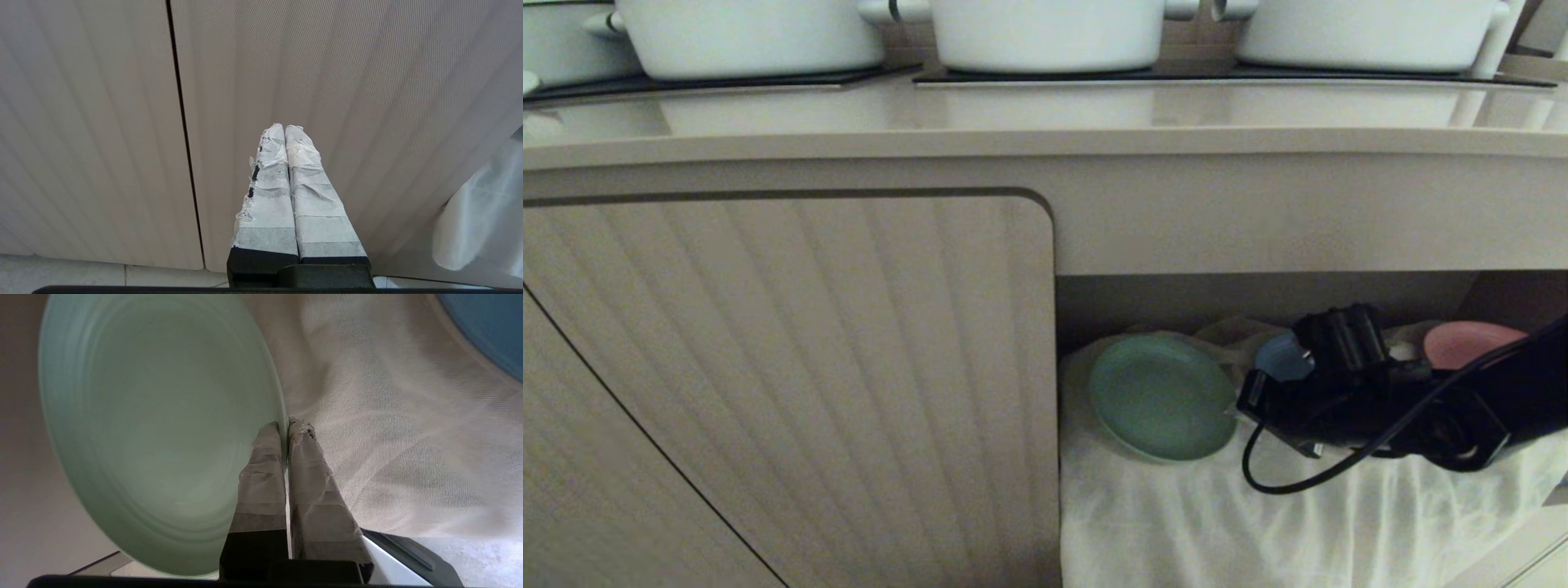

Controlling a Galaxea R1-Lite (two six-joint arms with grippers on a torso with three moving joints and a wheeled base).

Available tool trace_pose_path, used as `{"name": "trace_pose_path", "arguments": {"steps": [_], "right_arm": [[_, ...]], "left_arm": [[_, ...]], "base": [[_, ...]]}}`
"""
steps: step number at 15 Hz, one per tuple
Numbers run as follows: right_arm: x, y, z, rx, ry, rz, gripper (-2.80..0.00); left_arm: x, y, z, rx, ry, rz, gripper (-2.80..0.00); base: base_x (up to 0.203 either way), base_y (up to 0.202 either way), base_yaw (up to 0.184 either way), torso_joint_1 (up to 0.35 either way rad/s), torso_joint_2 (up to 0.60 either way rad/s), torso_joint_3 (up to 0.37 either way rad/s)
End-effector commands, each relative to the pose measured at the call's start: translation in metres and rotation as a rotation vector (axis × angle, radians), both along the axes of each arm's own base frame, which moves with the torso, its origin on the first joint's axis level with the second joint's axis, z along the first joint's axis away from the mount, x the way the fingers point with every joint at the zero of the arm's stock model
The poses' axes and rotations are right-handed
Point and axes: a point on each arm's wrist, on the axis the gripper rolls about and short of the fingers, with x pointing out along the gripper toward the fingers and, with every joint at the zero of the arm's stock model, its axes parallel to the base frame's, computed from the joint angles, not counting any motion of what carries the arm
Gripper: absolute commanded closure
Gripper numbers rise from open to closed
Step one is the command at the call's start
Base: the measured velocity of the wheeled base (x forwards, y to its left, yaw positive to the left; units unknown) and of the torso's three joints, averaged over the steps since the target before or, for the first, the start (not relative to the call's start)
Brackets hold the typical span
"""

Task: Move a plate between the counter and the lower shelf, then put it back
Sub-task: Put the plate in the cupboard

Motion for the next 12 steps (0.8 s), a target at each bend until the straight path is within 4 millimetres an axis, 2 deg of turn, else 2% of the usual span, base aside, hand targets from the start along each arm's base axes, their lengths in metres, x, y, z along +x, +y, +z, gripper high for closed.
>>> {"name": "trace_pose_path", "arguments": {"steps": [1, 12], "right_arm": [[0.0013, 0.0005, -0.0026, 0.002, 0.007, -0.001, 0.0], [0.0107, 0.0032, -0.0051, -0.004, 0.001, 0.002, 0.0]], "left_arm": [[0.0, 0.0, -0.0001, -0.001, 0.0, -0.001, 0.0], [0.0, 0.0, 0.0, -0.001, 0.0, 0.0, 0.0]], "base": [[0.0, 0.0, 0.0, 0.0, 0.0, 0.0], [0.0, 0.0, 0.0, 0.0, 0.0, 0.0]]}}
